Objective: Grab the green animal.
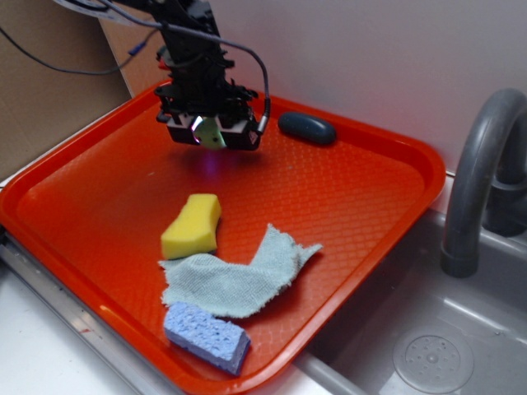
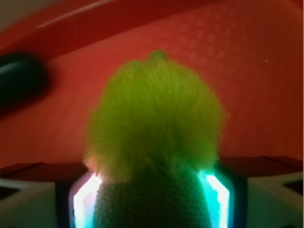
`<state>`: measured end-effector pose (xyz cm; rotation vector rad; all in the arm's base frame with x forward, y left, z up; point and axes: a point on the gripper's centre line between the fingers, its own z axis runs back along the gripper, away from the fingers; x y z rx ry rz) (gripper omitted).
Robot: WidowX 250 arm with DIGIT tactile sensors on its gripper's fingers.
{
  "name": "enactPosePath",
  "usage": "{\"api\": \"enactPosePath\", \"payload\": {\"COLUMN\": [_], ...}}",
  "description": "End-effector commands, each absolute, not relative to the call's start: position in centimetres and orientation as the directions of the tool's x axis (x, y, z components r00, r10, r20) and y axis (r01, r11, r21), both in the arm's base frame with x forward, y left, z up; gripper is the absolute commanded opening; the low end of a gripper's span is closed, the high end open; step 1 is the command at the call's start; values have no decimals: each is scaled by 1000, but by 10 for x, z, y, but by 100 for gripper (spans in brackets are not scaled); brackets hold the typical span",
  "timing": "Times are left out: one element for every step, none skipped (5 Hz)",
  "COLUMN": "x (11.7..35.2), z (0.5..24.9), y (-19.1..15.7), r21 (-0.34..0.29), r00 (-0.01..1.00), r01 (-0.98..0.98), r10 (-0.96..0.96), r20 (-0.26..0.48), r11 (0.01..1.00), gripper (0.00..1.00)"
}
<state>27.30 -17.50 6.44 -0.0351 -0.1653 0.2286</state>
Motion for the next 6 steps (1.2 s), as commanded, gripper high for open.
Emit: {"api": "enactPosePath", "payload": {"x": [235,218,198,185,173,175], "z": [146,171,201,223,228,226], "y": [-176,-163,-146,-134,-128,-127], "r21": [-150,-175,-168,-197,-192,-160], "r00": [983,984,974,967,945,959], "r01": [-77,-77,-113,-114,-185,-175], "r10": [100,103,143,155,228,205], "r20": [155,145,178,205,234,194], "r11": [986,982,979,974,964,971], "gripper": [0,0,0,0,0,0]}}
